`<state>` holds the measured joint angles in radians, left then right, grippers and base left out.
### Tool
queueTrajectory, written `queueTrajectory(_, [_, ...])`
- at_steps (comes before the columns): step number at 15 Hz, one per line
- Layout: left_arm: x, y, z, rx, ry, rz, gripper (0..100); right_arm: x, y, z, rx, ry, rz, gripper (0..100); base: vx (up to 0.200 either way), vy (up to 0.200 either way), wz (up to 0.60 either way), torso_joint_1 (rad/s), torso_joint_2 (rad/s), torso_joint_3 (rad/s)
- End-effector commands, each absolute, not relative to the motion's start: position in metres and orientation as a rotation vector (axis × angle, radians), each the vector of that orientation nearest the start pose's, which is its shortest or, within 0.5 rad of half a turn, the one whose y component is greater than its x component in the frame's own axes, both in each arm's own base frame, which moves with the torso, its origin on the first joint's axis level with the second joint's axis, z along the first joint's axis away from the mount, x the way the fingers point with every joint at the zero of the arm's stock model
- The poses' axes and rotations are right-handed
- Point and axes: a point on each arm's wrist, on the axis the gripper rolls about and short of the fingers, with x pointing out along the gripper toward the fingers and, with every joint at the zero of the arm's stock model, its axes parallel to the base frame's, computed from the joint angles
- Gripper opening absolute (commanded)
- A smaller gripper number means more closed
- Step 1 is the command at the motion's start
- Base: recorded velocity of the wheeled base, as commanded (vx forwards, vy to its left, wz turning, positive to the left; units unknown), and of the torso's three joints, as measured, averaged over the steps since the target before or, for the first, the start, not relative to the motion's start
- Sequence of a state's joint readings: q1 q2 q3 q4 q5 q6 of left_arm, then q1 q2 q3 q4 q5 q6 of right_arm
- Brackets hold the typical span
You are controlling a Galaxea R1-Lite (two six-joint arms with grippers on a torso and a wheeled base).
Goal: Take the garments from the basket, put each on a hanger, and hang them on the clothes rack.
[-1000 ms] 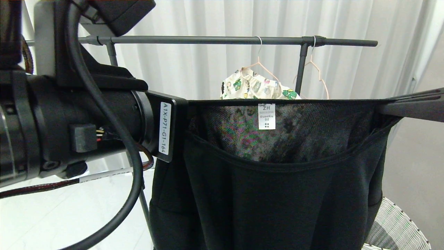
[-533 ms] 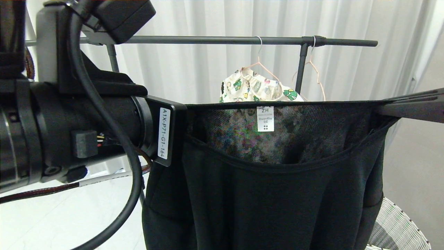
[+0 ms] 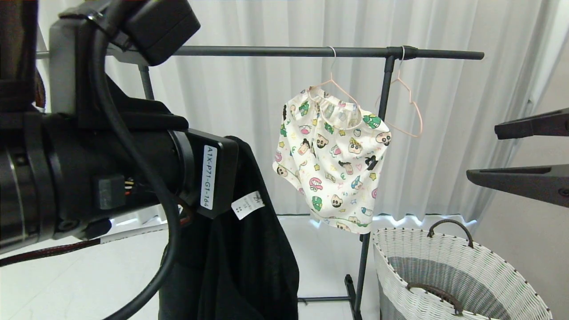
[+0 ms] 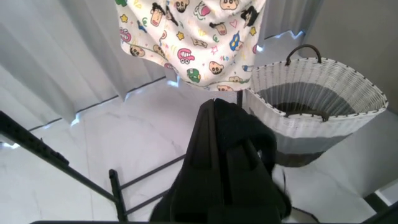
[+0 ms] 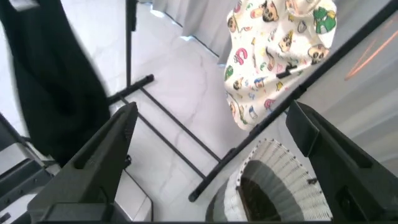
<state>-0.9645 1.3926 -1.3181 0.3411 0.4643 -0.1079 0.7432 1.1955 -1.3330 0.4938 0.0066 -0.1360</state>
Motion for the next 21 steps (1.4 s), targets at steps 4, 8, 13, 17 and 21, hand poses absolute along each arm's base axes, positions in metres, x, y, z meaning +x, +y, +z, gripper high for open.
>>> queueTrajectory(4, [0.134, -0.127, 0.267, 0.361, 0.453, -0.223, 0, 0.133, 0.072, 0.299, -0.392, 0.486, 0.191, 100, 0.000, 0.000, 0.00, 0.000, 0.00, 0.000])
queueTrajectory(8, [0.119, -0.077, 0.245, 0.473, 0.490, -0.085, 0, 0.138, 0.057, 0.279, -0.394, 0.572, 0.079, 100, 0.000, 0.000, 0.00, 0.000, 0.00, 0.000])
queueTrajectory(13, [0.109, -0.061, 0.238, 0.452, 0.494, -0.039, 0, 0.158, 0.057, 0.281, -0.145, 0.556, -0.021, 100, 0.000, 0.000, 0.00, 0.018, -0.06, -0.039])
queueTrajectory(17, [0.107, -0.060, 0.239, 0.448, 0.485, -0.037, 0, 0.161, 0.056, 0.281, -0.072, 0.548, -0.048, 100, 0.000, 0.000, 0.00, 0.149, -0.40, -0.251])
queueTrajectory(21, [0.106, -0.059, 0.240, 0.444, 0.479, -0.037, 0, 0.163, 0.055, 0.283, -0.065, 0.531, -0.052, 100, 0.000, 0.000, 0.00, 0.183, -0.47, -0.282])
